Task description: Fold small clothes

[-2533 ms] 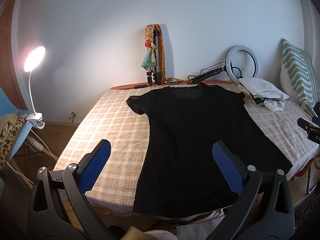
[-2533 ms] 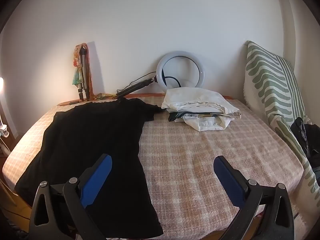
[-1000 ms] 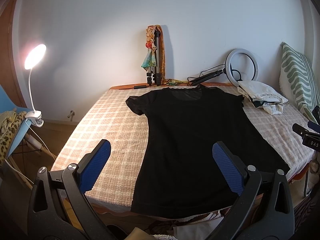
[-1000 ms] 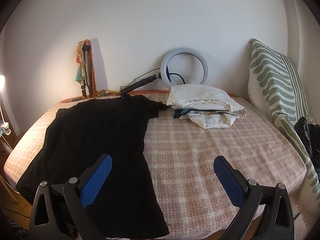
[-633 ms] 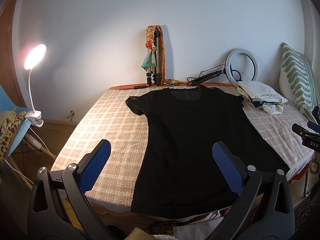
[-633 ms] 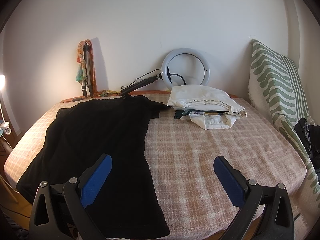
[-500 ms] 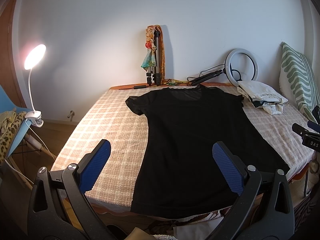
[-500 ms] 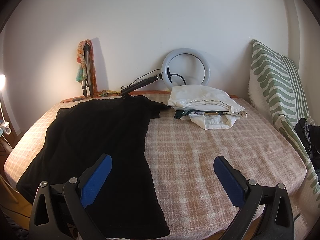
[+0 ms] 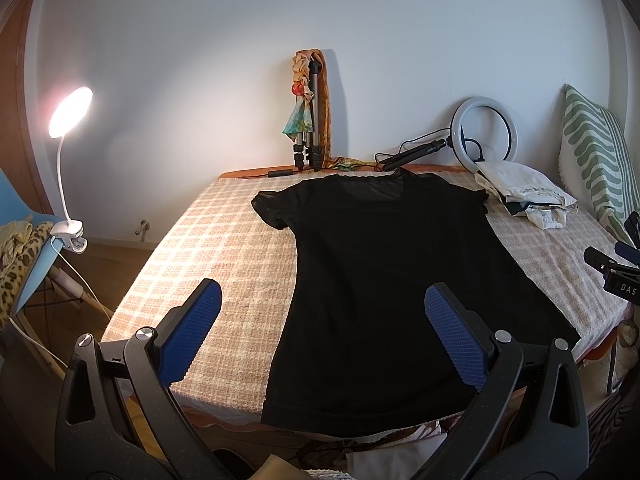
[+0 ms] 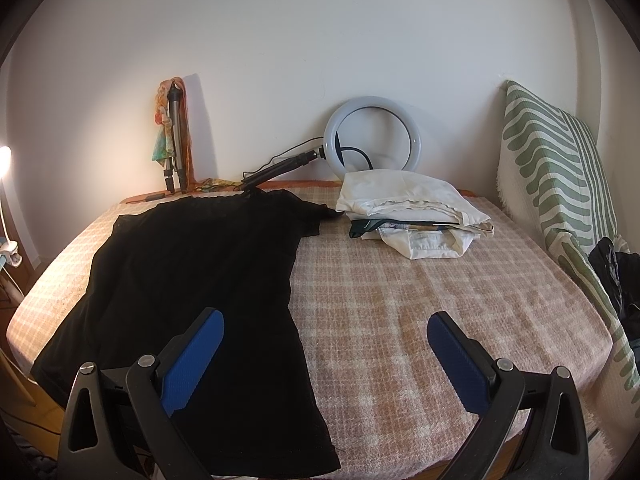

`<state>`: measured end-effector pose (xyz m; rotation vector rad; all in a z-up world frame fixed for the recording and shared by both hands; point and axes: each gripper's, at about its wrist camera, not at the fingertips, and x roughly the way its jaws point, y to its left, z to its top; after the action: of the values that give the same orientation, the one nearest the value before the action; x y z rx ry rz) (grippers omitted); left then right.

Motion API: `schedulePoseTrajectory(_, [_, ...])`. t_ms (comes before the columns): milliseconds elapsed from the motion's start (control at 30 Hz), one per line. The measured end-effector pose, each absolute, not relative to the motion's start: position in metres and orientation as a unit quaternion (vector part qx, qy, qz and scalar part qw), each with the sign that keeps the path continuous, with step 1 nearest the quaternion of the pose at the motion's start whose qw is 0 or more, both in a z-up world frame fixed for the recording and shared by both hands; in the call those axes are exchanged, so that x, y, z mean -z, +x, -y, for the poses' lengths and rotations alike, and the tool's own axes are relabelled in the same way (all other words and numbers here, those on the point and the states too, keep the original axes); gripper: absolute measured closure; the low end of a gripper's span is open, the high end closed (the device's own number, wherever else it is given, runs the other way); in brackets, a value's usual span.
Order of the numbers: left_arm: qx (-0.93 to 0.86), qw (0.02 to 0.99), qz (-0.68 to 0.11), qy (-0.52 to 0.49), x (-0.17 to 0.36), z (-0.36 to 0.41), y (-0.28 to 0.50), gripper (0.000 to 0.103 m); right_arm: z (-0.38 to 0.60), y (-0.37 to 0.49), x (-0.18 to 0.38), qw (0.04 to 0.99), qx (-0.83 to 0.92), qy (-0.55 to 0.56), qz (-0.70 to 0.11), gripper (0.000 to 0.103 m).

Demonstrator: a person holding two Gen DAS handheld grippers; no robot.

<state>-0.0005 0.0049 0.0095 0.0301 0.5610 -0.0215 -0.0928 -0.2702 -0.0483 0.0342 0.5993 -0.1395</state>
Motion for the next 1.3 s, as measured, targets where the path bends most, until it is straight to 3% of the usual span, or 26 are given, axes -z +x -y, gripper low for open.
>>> schedulePoseTrajectory(667, [-0.011,0.954,-0.300,-0.007,0.008,-0.033,0.003,0.000,0.245,-0.075,0.034,0.954,0.020,0.043,-0.296,0.000])
schedulePoseTrajectory(867, [-0.017,0.948,-0.315,-0.035,0.024,-0.058,-0.001,0.008,0.233,-0.070,0.024,0.958,-0.021,0.059,-0.279,0.000])
schedulePoseTrajectory(933, [-0.016,0.943,-0.329,-0.057,0.033,-0.068,-0.002,0.013,0.227,-0.061,0.021,0.956,-0.039,0.057,-0.284,0.001])
schedulePoseTrajectory(1100, [-0.008,0.921,-0.368,-0.123,0.060,-0.092,-0.007,0.043,0.210,-0.033,0.005,0.946,-0.108,0.045,-0.301,0.007])
schedulePoseTrajectory(1200, [-0.004,0.911,-0.384,-0.154,0.077,-0.102,-0.012,0.055,0.192,-0.012,-0.008,0.940,-0.147,0.029,-0.306,0.015])
schedulePoseTrajectory(1300, [0.010,0.898,-0.403,-0.174,0.092,-0.104,-0.011,0.059,0.167,0.011,-0.023,0.935,-0.176,0.007,-0.307,0.021])
